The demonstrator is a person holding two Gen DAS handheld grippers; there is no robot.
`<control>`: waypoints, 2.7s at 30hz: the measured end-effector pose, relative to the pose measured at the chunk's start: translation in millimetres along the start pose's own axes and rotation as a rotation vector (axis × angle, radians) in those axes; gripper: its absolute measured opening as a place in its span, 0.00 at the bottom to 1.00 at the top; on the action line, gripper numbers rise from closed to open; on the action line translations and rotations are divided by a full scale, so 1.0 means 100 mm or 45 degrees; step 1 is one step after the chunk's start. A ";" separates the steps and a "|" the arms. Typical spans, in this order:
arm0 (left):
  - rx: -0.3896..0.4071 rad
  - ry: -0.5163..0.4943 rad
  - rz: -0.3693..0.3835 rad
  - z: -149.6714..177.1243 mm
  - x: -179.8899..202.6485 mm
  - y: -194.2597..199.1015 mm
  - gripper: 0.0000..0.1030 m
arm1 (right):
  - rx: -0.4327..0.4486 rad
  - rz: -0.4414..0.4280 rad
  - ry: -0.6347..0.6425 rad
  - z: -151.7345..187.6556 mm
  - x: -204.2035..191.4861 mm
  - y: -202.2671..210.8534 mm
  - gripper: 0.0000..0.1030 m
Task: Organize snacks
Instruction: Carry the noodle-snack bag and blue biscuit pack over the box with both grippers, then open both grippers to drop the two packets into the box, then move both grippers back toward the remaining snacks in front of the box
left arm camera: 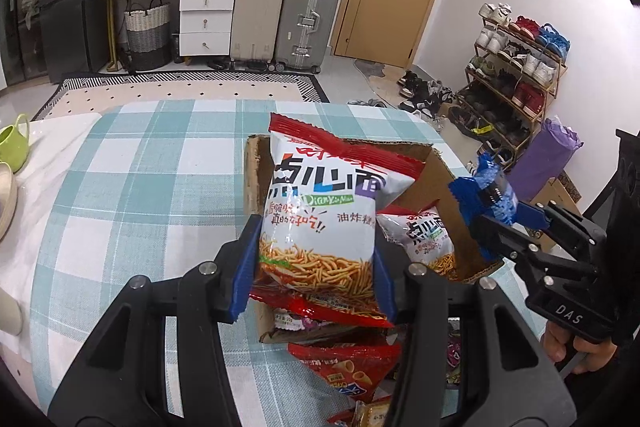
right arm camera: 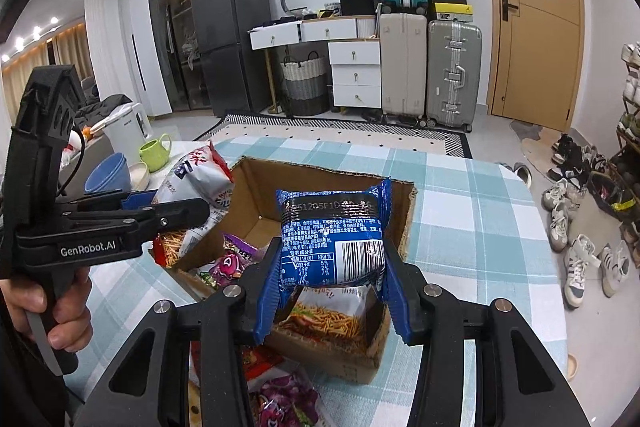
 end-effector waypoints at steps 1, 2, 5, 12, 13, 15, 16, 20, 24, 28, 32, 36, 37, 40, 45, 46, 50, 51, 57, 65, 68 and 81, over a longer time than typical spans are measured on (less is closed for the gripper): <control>-0.003 -0.004 -0.003 -0.01 0.00 -0.03 0.45 | -0.003 0.002 0.009 -0.02 -0.01 -0.03 0.45; -0.005 -0.008 -0.010 -0.02 0.01 -0.06 0.45 | -0.006 0.005 0.021 -0.04 -0.01 -0.06 0.45; 0.000 -0.039 -0.033 -0.05 0.05 -0.12 0.45 | -0.010 0.010 0.047 -0.10 -0.02 -0.14 0.45; -0.008 -0.080 -0.049 -0.14 0.13 -0.24 0.45 | -0.032 0.017 0.070 -0.21 -0.01 -0.34 0.45; -0.012 -0.081 -0.050 -0.15 0.13 -0.26 0.45 | -0.033 0.022 0.074 -0.21 -0.01 -0.35 0.45; -0.021 -0.087 -0.054 -0.17 0.14 -0.31 0.45 | -0.037 0.030 0.078 -0.22 0.00 -0.39 0.45; -0.023 -0.093 -0.058 -0.18 0.15 -0.33 0.45 | -0.046 0.032 0.075 -0.23 0.01 -0.41 0.45; -0.031 -0.123 -0.086 -0.20 0.21 -0.43 0.45 | -0.058 0.048 0.065 -0.23 0.07 -0.47 0.45; -0.066 -0.125 -0.066 -0.20 0.25 -0.54 0.45 | -0.061 0.061 0.069 -0.23 0.09 -0.48 0.45; -0.103 -0.091 -0.068 -0.19 0.21 -0.64 0.45 | -0.027 0.053 0.052 -0.23 0.11 -0.39 0.51; -0.108 -0.056 -0.060 -0.17 0.16 -0.61 0.46 | -0.007 0.081 0.034 -0.19 0.12 -0.23 0.62; -0.088 -0.068 -0.087 -0.10 0.15 -0.46 0.63 | 0.000 0.073 0.012 -0.09 0.12 -0.06 0.83; -0.077 -0.069 -0.087 -0.08 0.15 -0.40 0.69 | 0.006 0.073 0.004 -0.05 0.12 -0.01 0.85; -0.060 -0.072 -0.089 0.00 0.15 -0.27 0.82 | 0.015 0.079 -0.029 0.06 0.11 0.12 0.98; -0.040 -0.065 -0.111 0.18 0.11 -0.03 0.99 | -0.002 0.084 -0.117 0.27 0.15 0.26 0.99; -0.038 -0.058 -0.105 0.23 0.10 0.01 0.99 | -0.008 0.078 -0.133 0.31 0.16 0.28 0.99; -0.042 -0.038 -0.091 0.38 0.08 0.17 0.99 | -0.026 0.068 -0.169 0.46 0.16 0.34 0.99; -0.042 -0.036 -0.090 0.42 0.08 0.20 0.99 | -0.032 0.065 -0.178 0.51 0.15 0.35 0.99; -0.064 -0.018 -0.090 0.66 0.04 0.31 0.99 | -0.056 0.037 -0.230 0.77 0.13 0.42 0.99; -0.109 0.013 -0.084 0.99 0.01 0.32 0.99 | -0.070 0.003 -0.260 0.96 0.08 0.48 0.99; -0.121 0.020 -0.084 1.10 0.02 0.34 0.99 | -0.071 -0.003 -0.266 0.99 0.07 0.49 0.99; -0.171 -0.032 -0.092 1.40 0.16 0.32 0.99 | -0.122 -0.024 -0.269 1.21 -0.02 0.41 0.99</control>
Point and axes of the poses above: each gripper's, at about its wrist camera, not at the fingertips, and y roughly against the way its jaws point, x to its right, z to its underside, the point moved 4 cm from there along -y, roughly the way its jaws point, and after that the axes turned 13 degrees about -x, right-handed, at the moved point
